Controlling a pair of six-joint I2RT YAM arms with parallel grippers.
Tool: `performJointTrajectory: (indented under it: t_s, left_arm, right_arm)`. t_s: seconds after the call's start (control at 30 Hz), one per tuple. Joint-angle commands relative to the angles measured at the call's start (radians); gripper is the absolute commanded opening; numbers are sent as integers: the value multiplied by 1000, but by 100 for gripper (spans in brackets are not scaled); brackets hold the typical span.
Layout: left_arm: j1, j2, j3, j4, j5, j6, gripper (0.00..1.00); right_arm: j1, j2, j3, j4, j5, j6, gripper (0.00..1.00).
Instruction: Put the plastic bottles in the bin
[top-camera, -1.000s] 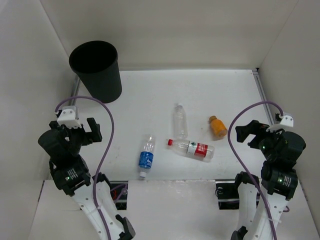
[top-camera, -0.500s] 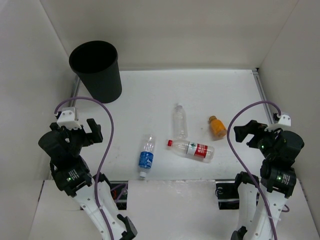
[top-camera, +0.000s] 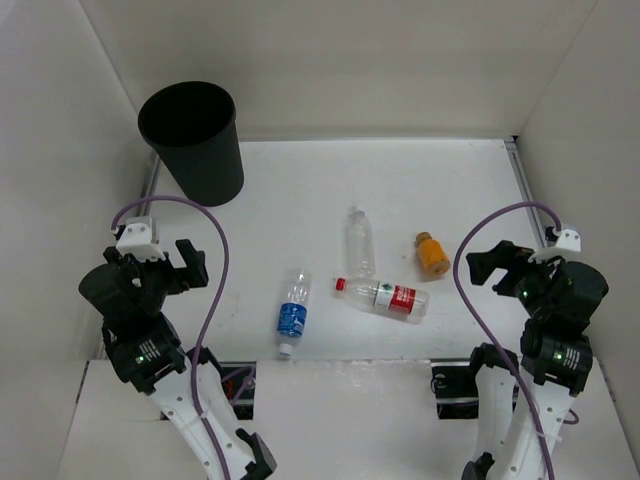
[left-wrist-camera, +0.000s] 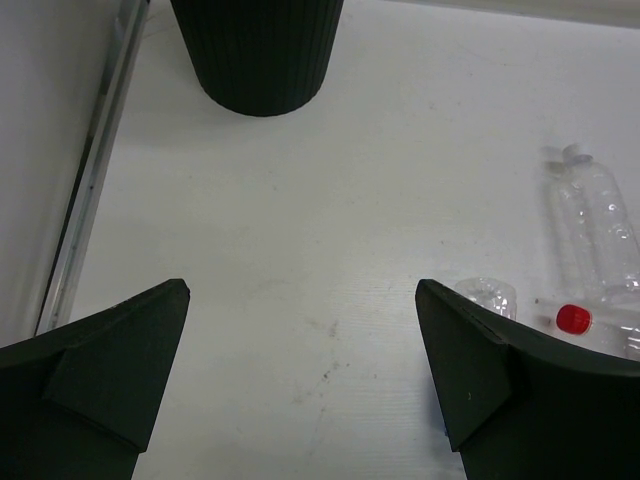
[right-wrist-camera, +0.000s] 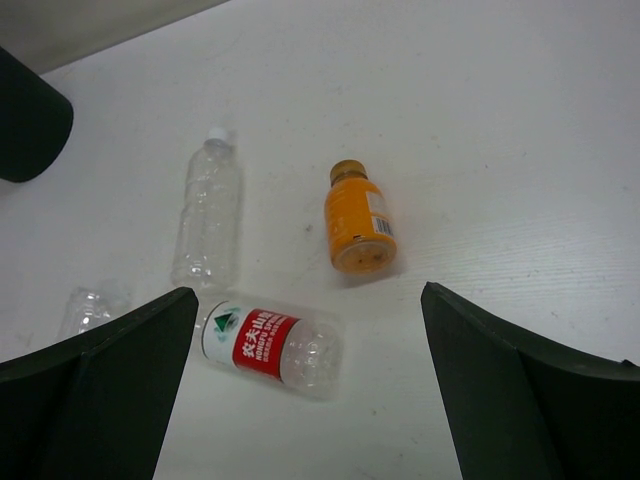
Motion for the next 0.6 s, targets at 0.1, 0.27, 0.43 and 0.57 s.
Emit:
performJointTrajectory:
  t_s: [0.1,0.27,0.43,0.57]
  left_arm:
    - [12,-4,-7,42,47,-17,100]
    - [11,5,9,52,46,-15,100]
    - [3,-2,-1,69,47,-10,100]
    - [2,-13,-6,88,47,-10,100]
  right_arm:
    - [4,11,35,60,-19,-38,100]
    - [139,242,239,-59,69,-225,100]
    - [462,483,322,-124,417,-516,100]
    - [609,602,273,-65,469,-638,100]
